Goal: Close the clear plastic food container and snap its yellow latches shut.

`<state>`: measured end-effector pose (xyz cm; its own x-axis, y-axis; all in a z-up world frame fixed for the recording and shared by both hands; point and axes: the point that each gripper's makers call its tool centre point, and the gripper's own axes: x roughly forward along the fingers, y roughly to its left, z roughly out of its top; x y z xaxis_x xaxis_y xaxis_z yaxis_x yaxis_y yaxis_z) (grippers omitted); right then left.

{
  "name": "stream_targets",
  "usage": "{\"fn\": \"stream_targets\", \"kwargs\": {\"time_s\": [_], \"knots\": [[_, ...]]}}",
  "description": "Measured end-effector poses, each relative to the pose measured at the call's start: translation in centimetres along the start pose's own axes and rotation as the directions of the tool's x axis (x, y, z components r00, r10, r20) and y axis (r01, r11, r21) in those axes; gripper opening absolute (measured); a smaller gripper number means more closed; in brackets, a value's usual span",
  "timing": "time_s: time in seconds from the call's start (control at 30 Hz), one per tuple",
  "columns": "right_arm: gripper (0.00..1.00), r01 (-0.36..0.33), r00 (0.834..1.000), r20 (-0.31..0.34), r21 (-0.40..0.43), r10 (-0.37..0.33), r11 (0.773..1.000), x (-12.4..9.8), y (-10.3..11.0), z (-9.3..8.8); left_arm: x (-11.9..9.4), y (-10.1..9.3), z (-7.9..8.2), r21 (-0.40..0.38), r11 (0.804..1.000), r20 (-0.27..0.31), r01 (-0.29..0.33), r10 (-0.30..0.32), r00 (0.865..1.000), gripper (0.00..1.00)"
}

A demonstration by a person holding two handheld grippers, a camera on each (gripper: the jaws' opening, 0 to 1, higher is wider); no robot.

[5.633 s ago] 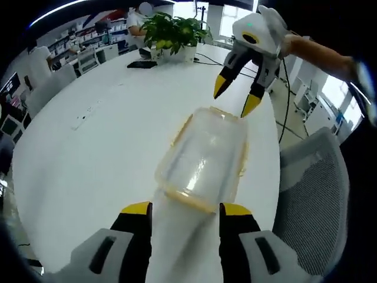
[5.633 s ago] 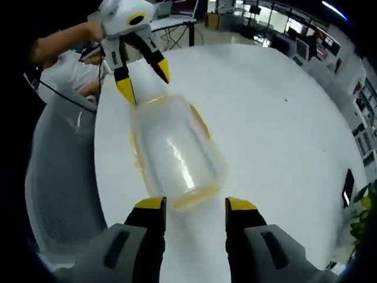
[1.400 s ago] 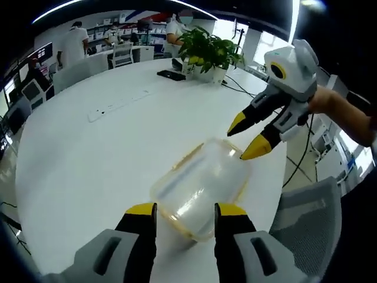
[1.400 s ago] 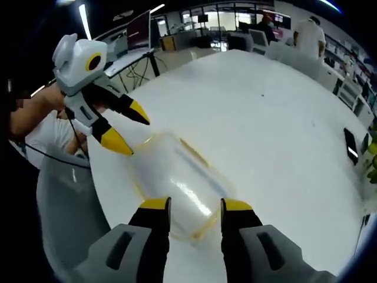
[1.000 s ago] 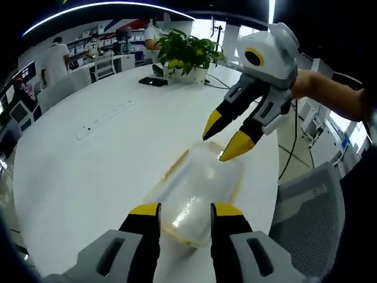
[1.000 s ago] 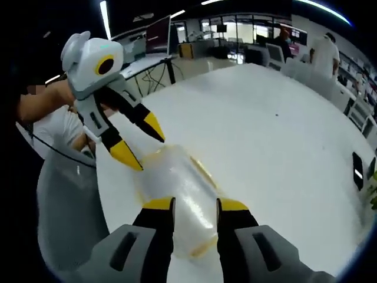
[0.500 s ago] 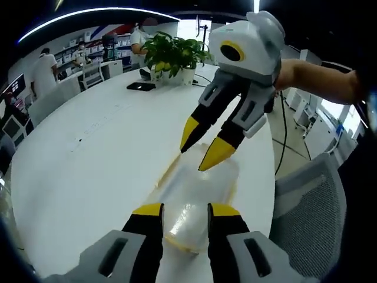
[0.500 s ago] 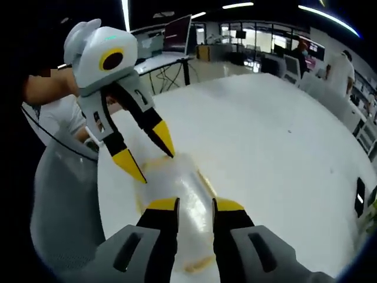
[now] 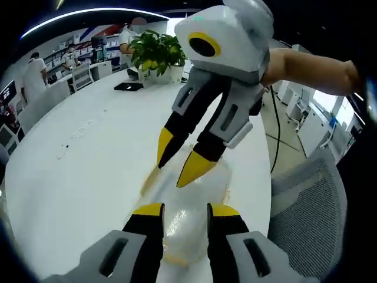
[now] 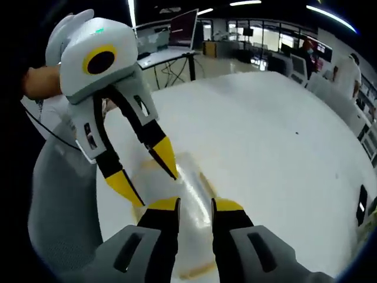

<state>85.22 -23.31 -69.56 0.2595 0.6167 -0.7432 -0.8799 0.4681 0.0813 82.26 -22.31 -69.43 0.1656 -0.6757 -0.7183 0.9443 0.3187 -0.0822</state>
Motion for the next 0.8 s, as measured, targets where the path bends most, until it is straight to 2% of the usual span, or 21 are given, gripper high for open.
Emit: {"fn": "stream_targets", "kwargs": {"time_s": [0.4,0.8], "knots": [[0.25,-0.045,0.999,-0.026,0.009,0.045,0.999,1.0,-0.7,-0.2,0.9,-2.2,-0.1,0.068,0.995,-0.021,0.071,-0.070,0.997,0.22],[0.32,-0.128,0.989,-0.073,-0.006,0.128,0.992,1.9,-0.6,-0.3,1.1,-3.9,-0.2,0.164,0.982,-0.015,0.088,-0.087,0.996,0.25]]}}
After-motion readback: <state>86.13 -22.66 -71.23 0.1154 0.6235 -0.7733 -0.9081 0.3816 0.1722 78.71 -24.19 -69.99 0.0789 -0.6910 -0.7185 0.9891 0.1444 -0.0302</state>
